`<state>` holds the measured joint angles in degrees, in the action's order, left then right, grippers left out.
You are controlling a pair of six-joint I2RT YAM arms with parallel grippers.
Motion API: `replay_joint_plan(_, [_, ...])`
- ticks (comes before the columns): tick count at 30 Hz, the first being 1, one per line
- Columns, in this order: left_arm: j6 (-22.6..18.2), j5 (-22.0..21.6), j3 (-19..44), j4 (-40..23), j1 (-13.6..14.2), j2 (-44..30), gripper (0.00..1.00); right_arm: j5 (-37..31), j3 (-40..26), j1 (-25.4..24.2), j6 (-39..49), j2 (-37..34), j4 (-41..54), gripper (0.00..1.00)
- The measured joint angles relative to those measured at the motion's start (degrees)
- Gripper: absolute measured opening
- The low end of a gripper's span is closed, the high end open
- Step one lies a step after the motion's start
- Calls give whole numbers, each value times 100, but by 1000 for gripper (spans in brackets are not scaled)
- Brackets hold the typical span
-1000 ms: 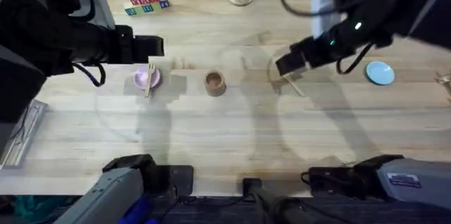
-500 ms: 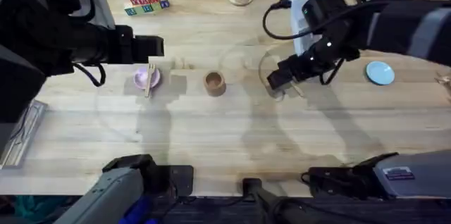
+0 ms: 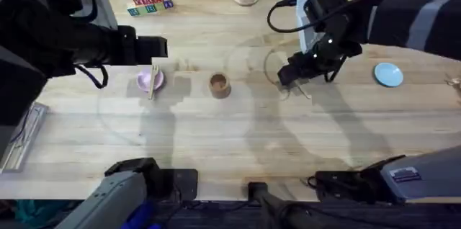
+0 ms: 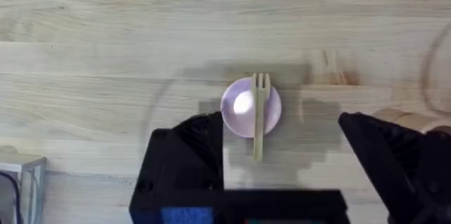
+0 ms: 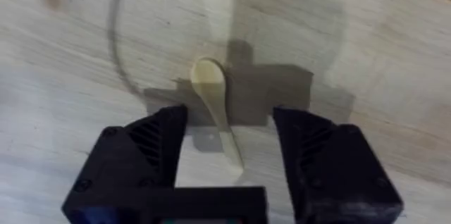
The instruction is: Pick up a utensil and set it on the pink plate, then put the other utensil in the container.
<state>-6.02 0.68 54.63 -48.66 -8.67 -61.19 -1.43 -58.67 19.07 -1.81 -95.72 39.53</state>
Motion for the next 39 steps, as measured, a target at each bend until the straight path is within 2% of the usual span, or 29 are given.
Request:
replay_joint_plan(7, [2,-1,0,0,0,0,993,-11,-11,-13,-13,-17,-37,557])
replay_joint_plan(9, [0,1,0,0,0,0,993,-5,-16,-13,-11,-26,-47,474])
replay_joint_plan(12, [0,0,0,-2,0,0,993,-17,-28,-17,-13,-29,-95,272])
replay_joint_plan(13, [0,1,0,0,0,0,993,-10,-33,-21,-14,-38,-105,236])
replay_joint_plan(20, [0,1,0,4,0,0,994,-5,-46,-21,-14,-50,-128,151])
replay_joint_plan(23, [2,1,0,6,0,0,993,-15,-59,-24,-11,-50,-146,51])
replay_joint_plan(29, [2,1,0,-29,0,0,993,-25,-133,-24,-8,-92,-69,40])
replay_joint_plan(35, [1,1,0,-405,0,0,993,-19,-371,-24,59,-241,193,31])
replay_joint_plan(39, [0,-1,0,-444,0,0,993,20,-575,-21,132,-372,451,33])
